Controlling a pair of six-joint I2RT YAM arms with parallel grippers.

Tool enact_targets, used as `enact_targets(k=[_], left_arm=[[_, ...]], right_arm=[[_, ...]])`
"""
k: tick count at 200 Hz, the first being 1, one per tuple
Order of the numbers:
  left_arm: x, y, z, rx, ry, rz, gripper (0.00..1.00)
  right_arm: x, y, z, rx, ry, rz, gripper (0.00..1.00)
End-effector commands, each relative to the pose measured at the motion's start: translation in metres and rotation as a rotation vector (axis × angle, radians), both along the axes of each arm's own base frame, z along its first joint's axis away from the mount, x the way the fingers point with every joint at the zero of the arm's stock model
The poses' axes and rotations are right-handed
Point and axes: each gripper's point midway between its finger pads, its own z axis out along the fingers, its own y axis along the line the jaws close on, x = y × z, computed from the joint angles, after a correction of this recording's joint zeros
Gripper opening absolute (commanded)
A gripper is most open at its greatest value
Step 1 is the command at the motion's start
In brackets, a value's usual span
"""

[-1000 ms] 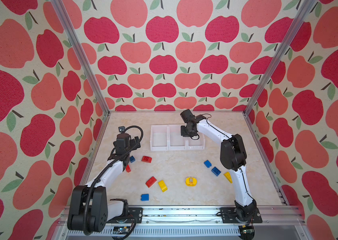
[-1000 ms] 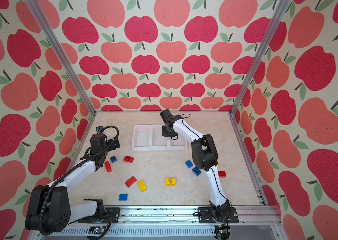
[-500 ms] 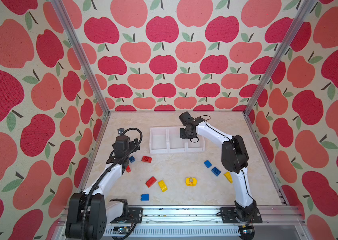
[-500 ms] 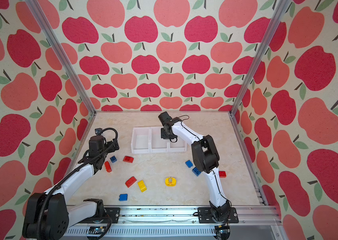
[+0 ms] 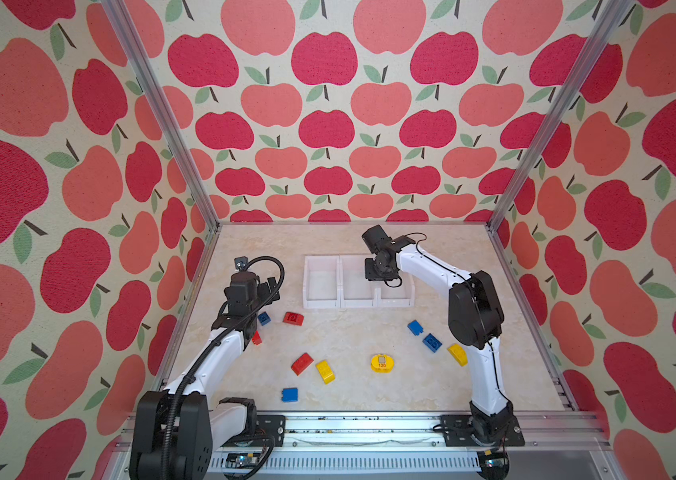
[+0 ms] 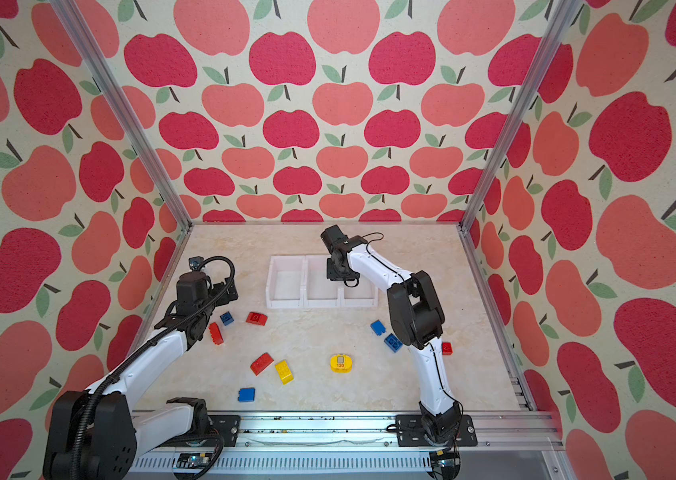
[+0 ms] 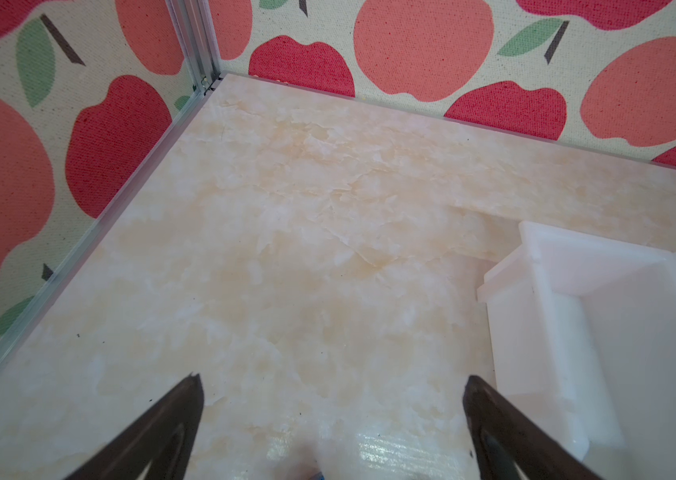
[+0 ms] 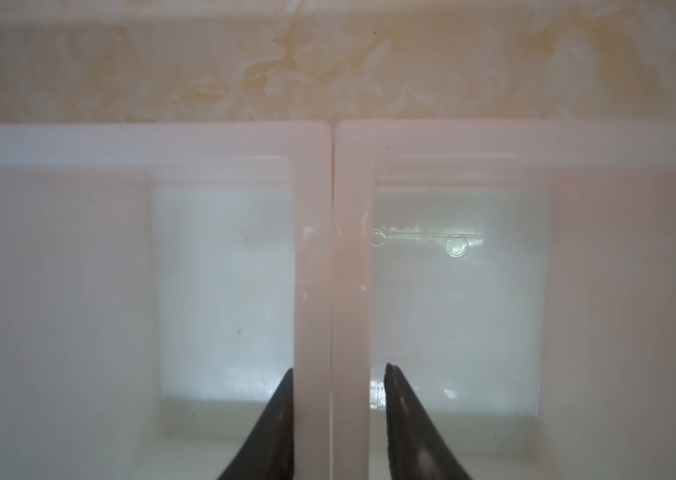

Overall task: Sort the legos into containers by color
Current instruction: 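Push the white three-compartment bin toward the table center with the right gripper, then move the right gripper down over the blue bricks near the yellow bricks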

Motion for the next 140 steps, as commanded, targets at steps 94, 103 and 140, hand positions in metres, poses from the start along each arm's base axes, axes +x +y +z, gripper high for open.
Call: enact_targets(k=[94,103,140], left_arm=[[0.0,-0.012,0.005,-0.03,0.009,-0.018,0.99],[0.0,-0.012,0.006,-0.031,0.007,-0.02,0.99],[0.004,-0.015,0.008,-0.026,0.006,-0.028,0.99]], right_arm=[[-0.039,-0.069,0.069,0.107,0.013,-0.129,0.67],[-0.049,-0.081,0.067,0.111,0.038,-0.161,0.68],[-0.1,-0.126,0.048,0.104,0.157,-0.318,0.71]])
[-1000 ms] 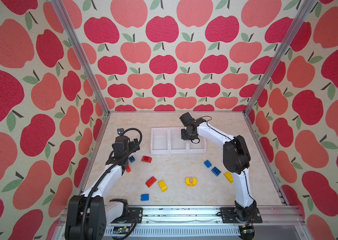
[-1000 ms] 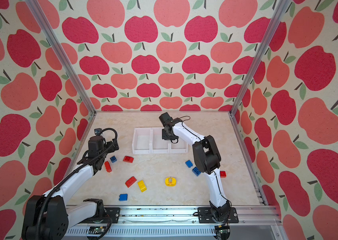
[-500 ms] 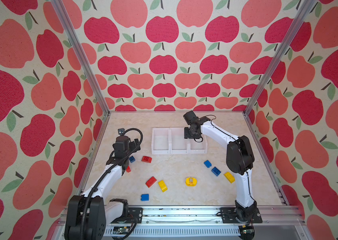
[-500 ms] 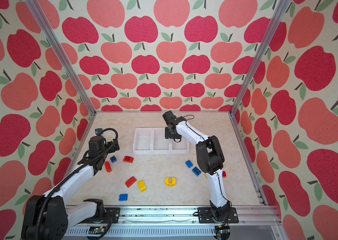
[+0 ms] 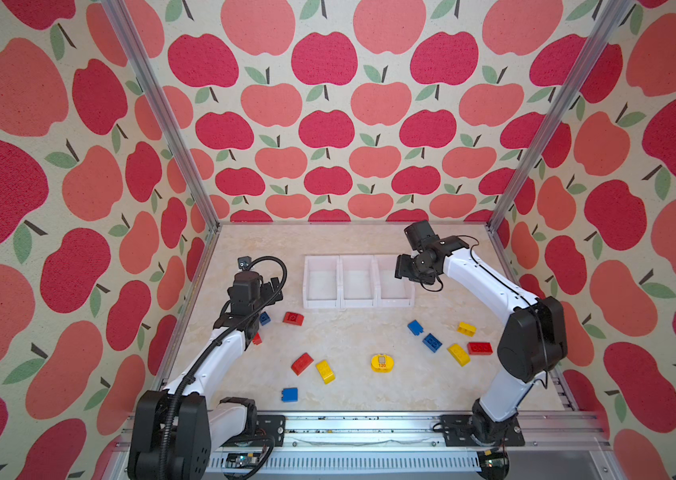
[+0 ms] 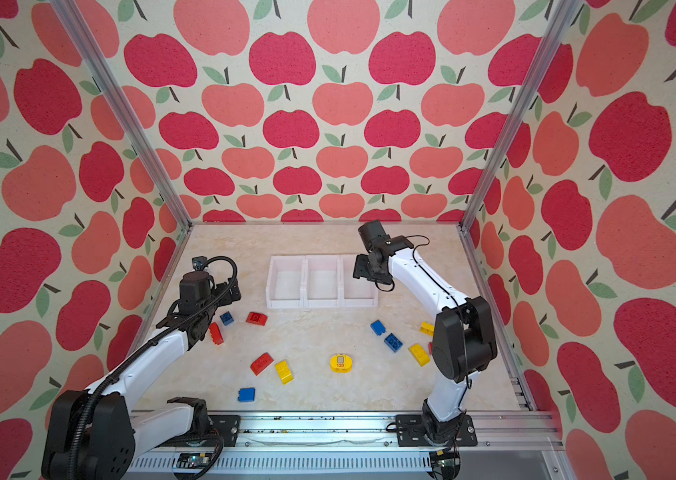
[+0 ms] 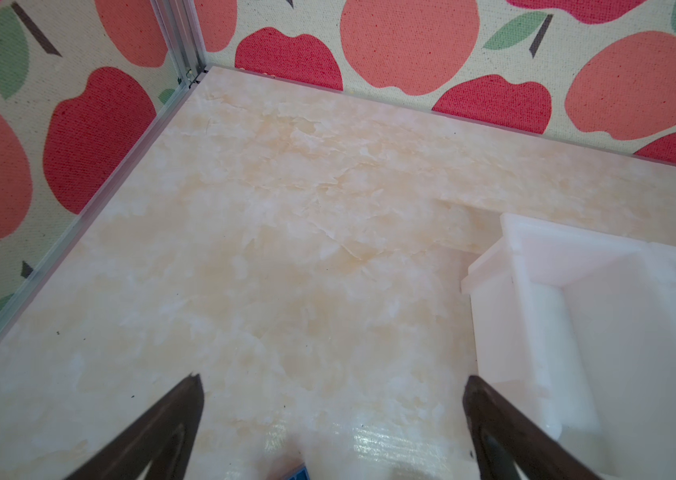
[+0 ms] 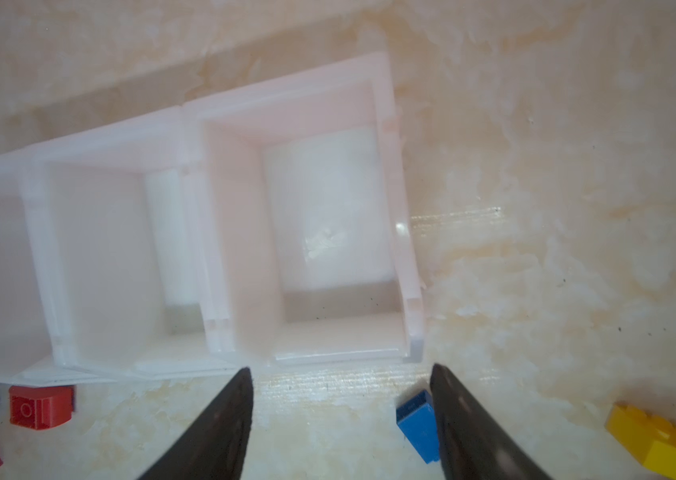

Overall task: Sort the legos into containers by color
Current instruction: 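Move the right gripper down over the blue bricks near the yellow bricks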

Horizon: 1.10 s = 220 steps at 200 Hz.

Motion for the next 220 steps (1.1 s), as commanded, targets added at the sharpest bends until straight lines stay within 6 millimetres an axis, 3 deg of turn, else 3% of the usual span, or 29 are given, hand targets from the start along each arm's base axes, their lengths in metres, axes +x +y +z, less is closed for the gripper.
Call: enact_targets(k=[1,47,93,220], left_arm=[[0.005,-0.004,0.008,-0.009,-0.004,-0.008,0.99],[0.009,-0.009,0.008,-0.013,-0.002,-0.023,0.99],[0.011,-0.012,0.005,-0.015,0.008,-0.035,0.99],[0.013,-0.017,0.003,-0.007,0.028,-0.063,0.99]], right_arm=[[-0.045,-0.024,-0.013,0.009,0.132,-0.109,0.71],[-0.103,-0.053,-0.04,0.019,0.266,-0.286,0.74],[-0.134,-0.068,-0.061,0.023,0.34,-0.406,0.75],[-0.15,-0.072,-0.104,0.065,0.434,-0.524,0.72]])
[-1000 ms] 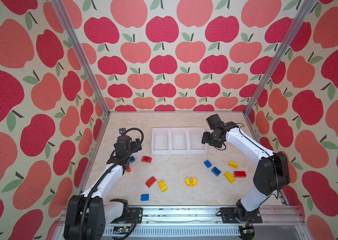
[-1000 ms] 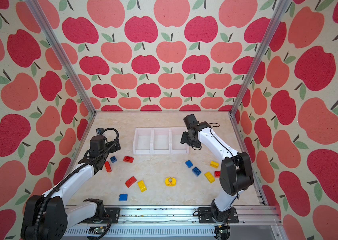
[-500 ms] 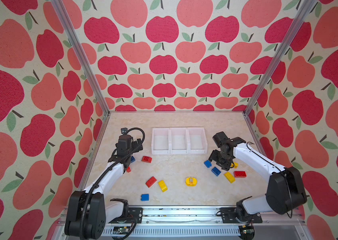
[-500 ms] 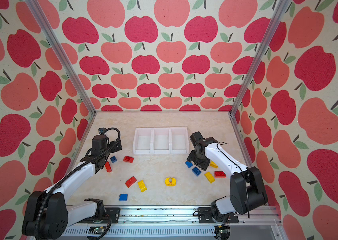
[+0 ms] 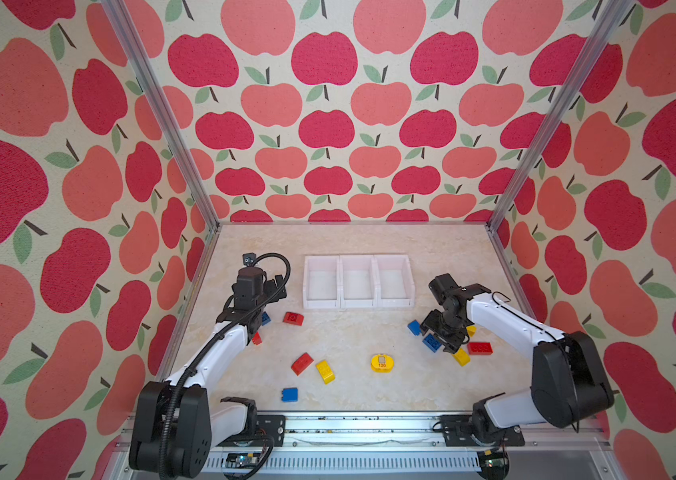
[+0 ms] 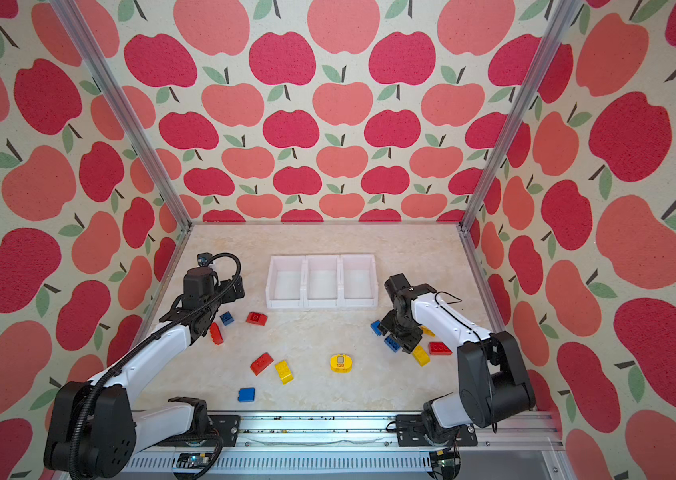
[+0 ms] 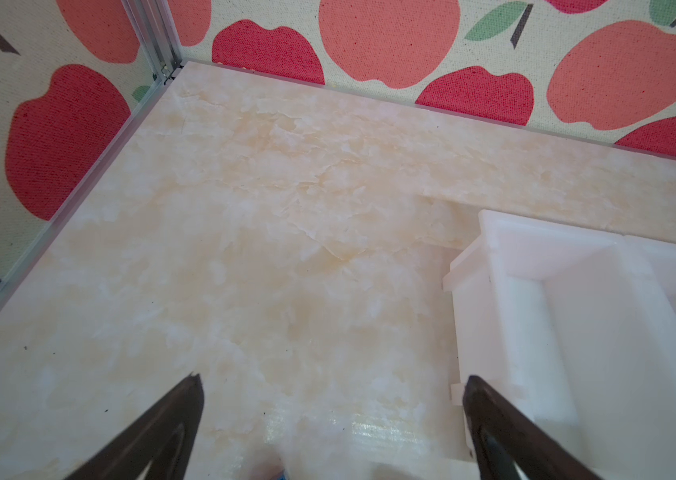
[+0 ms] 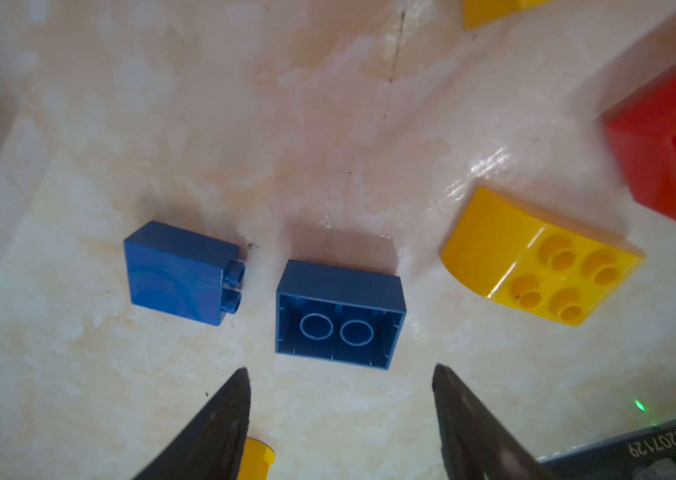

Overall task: Sort the legos into containers by color
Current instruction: 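Move the right gripper down over the blue bricks near the yellow bricks, then close the right gripper on the upright blue brick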

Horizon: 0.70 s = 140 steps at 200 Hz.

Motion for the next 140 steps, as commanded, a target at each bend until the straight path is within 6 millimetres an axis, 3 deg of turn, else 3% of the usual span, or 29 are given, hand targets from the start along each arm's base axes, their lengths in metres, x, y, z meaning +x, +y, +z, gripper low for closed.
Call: enact_targets(k=[1,140], left_arm=[[0.005,-0.005,0.004,0.002,0.005,-0.023,0.99],[0.007,-0.012,0.001,-0.005,0.011,-0.025,0.99]], right_arm=[[-0.002,0.001,-0.01,0.01,0.022,-0.036,0.72],[0.0,-0.001,-0.028,0.012,0.099,-0.042,0.6]])
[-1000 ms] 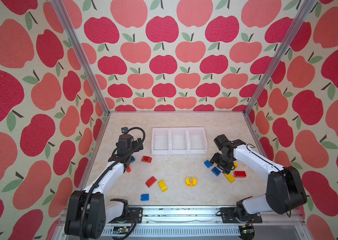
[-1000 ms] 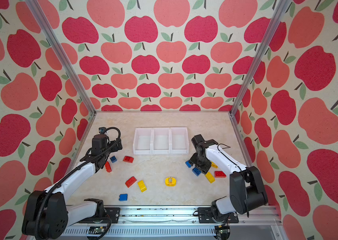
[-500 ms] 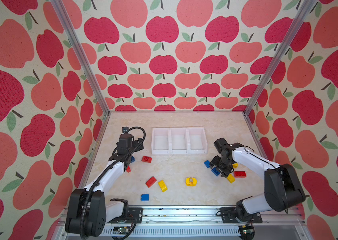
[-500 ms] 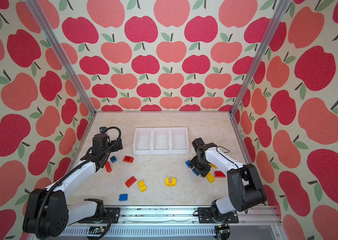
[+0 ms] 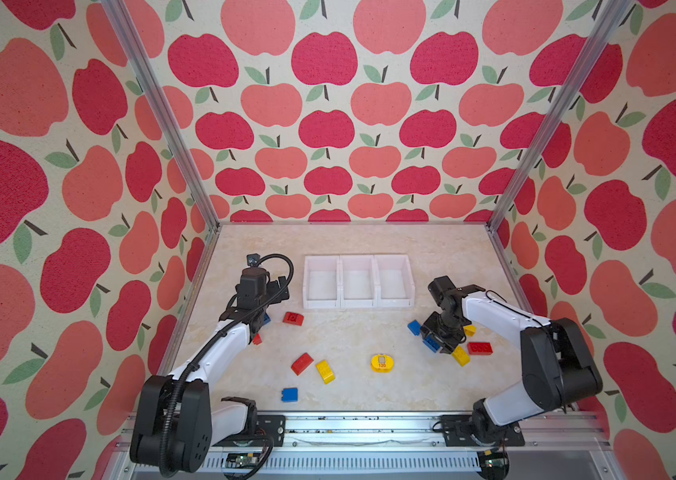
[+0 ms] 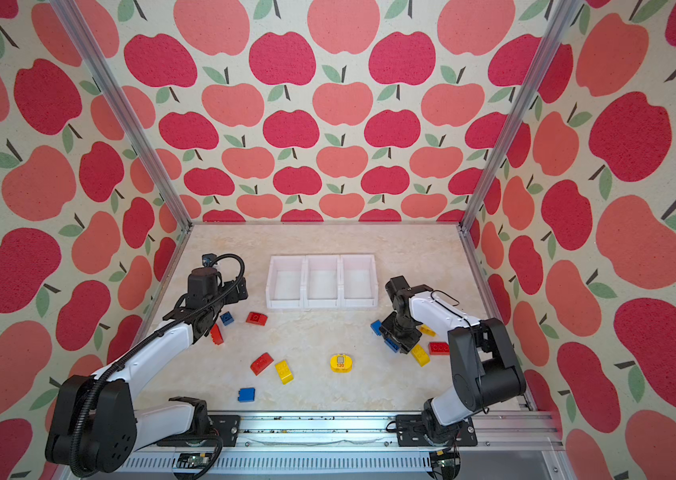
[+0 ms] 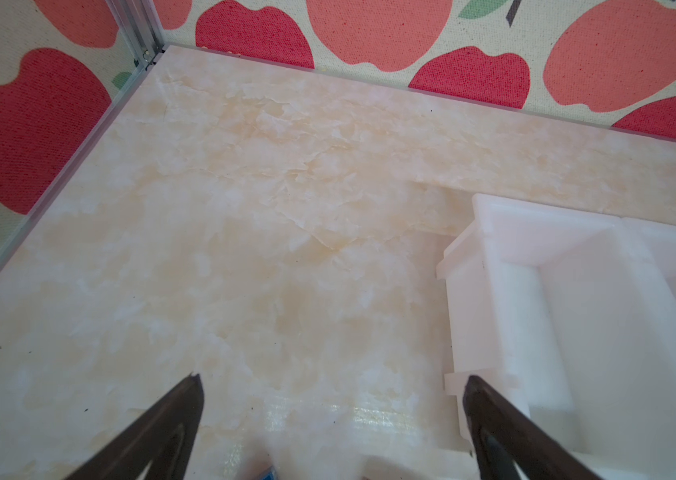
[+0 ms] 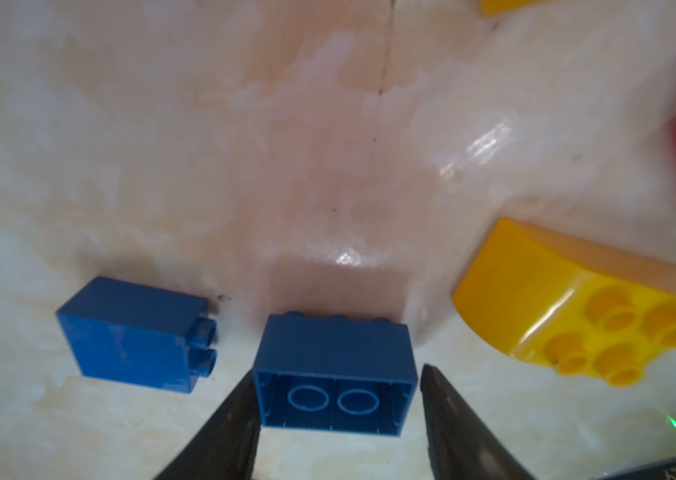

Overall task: Sort the legos into containers by color
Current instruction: 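Close the right gripper on the upright blue brick, then carry the blue brick to the middle bin compartment and release it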

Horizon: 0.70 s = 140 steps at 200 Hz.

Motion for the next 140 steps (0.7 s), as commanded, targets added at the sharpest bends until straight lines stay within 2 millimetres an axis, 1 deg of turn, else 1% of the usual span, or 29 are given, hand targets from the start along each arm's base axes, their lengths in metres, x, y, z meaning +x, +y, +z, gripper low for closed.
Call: enact_targets(k=[1,40,44,54,58,78,83,95,110,140], left_arm=[[0.006,-0.003,0.009,-0.003,-0.012,-0.003,0.99],[0.006,-0.003,0.009,0.001,-0.012,0.002,0.99],[0.006,-0.003,0.009,0.001,-0.013,0.002,0.99],[0.005,-0.003,0.009,0.001,-0.013,0.003,0.99],[0.005,-0.003,0.009,0.001,-0.013,0.002,0.99],[0.005,-0.003,0.009,0.0,-0.013,0.004,0.99],[0.005,-0.003,0.01,-0.001,-0.016,0.004,0.99],[0.005,-0.004,0.01,-0.001,-0.015,0.002,0.99],[0.004,-0.004,0.011,-0.002,-0.015,0.0,0.99],[0.004,-0.006,0.009,-0.015,-0.011,-0.006,0.99]], right_arm=[[-0.003,0.001,-0.005,0.008,0.036,0.001,0.6],[-0.001,0.0,-0.003,-0.001,0.031,0.009,0.51],[0.0,0.0,-0.003,0.0,0.03,0.009,0.48],[0.001,0.0,-0.002,-0.002,0.027,0.012,0.46],[0.001,0.0,-0.001,-0.002,0.028,0.013,0.43],[0.003,0.002,0.005,0.0,0.016,0.029,0.42],[0.004,0.003,0.007,0.0,0.01,0.034,0.4],[0.008,0.005,0.016,-0.006,-0.011,0.064,0.39],[0.018,0.011,0.032,-0.016,-0.056,0.121,0.38],[0.046,0.033,0.063,-0.027,-0.151,0.264,0.38]])
